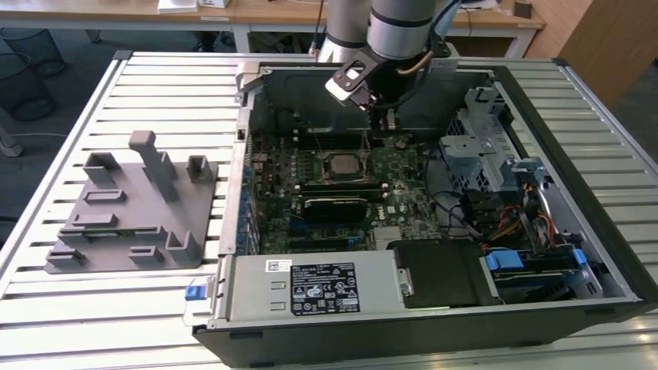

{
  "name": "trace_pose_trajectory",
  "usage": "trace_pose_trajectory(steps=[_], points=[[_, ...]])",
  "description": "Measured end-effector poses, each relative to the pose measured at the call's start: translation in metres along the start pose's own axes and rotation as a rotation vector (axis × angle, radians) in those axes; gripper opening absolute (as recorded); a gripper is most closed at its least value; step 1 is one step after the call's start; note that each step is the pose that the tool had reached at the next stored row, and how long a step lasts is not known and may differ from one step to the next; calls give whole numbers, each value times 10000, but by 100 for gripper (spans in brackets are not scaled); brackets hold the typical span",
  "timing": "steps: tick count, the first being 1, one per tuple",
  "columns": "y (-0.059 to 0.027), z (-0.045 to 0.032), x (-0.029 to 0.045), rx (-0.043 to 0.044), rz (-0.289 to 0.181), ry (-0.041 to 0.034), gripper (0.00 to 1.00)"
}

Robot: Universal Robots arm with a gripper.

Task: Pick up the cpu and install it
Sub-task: 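Close the cpu cover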

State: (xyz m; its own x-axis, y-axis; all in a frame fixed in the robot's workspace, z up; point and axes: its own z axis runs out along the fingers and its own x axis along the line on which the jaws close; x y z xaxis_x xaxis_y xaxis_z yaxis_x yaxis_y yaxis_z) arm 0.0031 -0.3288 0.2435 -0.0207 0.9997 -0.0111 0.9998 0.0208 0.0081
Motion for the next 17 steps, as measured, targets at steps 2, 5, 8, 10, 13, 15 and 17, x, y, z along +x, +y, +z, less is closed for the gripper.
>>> trace_pose_trajectory(steps=[2, 5, 8, 10, 13, 15, 17], points=[[-49, 0, 1, 1, 0, -1, 11], [-125, 2, 3, 1, 0, 0, 11], [-162, 5, 4, 1, 1, -1, 11], [-176, 9, 4, 4, 0, 2, 11], [-225, 19, -8, 15, -1, -1, 11], [-266, 27, -22, 17, 1, -2, 11], [-325, 35, -36, 17, 1, 0, 11]])
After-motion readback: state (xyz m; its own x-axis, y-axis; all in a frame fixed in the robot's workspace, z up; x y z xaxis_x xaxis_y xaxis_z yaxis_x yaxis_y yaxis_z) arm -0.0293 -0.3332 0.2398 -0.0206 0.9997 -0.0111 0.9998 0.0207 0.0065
